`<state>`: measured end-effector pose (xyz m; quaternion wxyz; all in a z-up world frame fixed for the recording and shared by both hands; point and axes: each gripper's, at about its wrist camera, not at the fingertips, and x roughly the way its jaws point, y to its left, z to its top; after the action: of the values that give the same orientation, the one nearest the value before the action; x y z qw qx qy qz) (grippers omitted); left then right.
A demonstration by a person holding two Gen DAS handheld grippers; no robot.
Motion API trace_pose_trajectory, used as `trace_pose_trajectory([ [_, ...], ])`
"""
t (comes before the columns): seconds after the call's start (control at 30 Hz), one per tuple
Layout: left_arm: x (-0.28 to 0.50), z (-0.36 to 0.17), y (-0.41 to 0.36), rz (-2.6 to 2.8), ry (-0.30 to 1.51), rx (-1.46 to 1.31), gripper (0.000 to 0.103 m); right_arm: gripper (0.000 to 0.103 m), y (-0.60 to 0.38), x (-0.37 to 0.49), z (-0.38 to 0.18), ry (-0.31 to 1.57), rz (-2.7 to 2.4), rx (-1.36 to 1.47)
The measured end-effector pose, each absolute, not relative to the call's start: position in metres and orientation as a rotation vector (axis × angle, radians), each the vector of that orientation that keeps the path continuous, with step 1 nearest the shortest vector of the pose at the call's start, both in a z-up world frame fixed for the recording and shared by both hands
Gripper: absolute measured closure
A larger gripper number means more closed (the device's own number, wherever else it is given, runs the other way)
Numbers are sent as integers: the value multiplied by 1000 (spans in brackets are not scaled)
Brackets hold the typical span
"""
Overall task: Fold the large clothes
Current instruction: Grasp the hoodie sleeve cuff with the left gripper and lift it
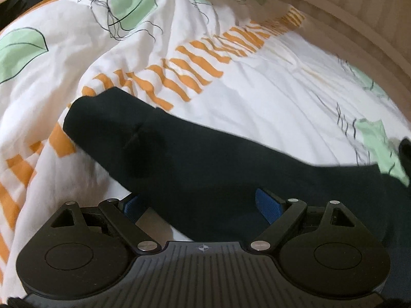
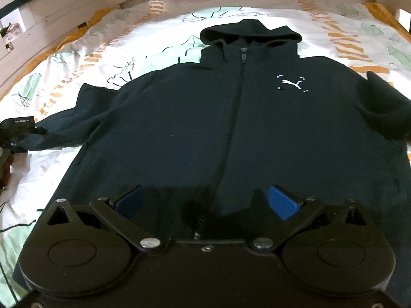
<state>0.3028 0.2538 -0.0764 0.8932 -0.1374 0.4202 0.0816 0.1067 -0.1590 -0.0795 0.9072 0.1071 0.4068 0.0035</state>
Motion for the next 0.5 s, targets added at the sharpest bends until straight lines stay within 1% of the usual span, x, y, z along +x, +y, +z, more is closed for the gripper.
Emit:
trace_pose_trajectory([
  [0.1,307,-76,266,171,840,-362,16,1,-150,118,-76,818,29,200],
  [0.17,308,-75,273,186,819,-411,21,1,-141,130,-72,793,54,185],
  [0.23,311,-75,279,205,814,-435,36,1,-129,145,-69,774,80,174],
  [0.27,314,-75,281,210,817,-436,41,1,-123,153,-68,763,92,172],
  [0.37,316,-75,288,193,799,-440,65,1,-103,178,-66,730,130,155],
  [0.4,315,-75,291,187,782,-454,79,1,-96,187,-66,723,143,148],
  [0.43,313,-74,295,186,766,-472,87,1,-88,197,-67,718,156,139],
  [0.5,310,-73,301,185,737,-511,92,1,-73,214,-71,709,175,120],
])
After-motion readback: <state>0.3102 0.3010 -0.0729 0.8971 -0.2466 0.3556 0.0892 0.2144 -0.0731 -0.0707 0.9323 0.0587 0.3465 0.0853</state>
